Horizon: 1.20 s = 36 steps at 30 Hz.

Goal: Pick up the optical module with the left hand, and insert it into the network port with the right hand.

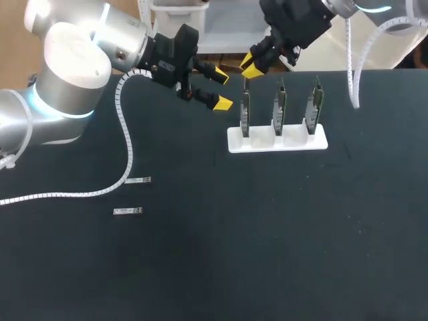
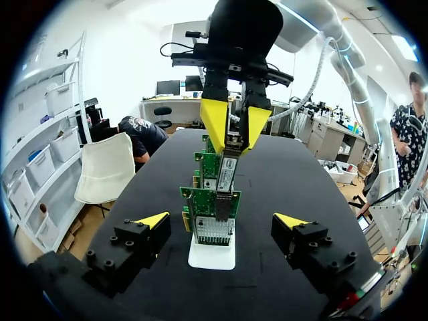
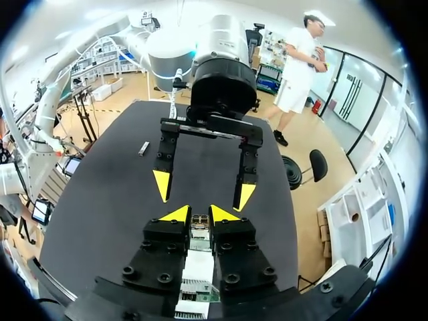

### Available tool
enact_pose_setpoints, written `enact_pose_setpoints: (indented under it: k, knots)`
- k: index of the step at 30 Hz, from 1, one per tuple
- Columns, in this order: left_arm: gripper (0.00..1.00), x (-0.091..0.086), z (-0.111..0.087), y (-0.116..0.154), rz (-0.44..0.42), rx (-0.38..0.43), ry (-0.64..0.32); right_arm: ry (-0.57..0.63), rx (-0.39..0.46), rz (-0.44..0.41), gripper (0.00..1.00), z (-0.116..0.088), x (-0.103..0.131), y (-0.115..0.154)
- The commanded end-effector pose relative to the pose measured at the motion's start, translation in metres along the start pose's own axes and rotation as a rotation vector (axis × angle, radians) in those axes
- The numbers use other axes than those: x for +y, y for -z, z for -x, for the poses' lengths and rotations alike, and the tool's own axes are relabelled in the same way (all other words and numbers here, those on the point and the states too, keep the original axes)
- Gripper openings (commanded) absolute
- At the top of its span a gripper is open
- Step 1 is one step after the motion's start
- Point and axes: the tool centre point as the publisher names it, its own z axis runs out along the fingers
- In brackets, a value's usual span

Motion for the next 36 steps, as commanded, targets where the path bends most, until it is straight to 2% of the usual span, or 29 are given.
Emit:
enact_pose_setpoints:
  k: [1,36]
  knots:
    - [1.00,0.0008,0.0007,-0.0003,-0.001,0.004,0.002,-0.005,-0.010,-0.007,0.00,-0.0001,0.0023,-0.0017]
    - [1.00,0.0008,0.0007,-0.0003,-0.001,0.004,0.002,-0.022,-0.018,-0.029,0.00,-0.0011,0.0046,0.0007]
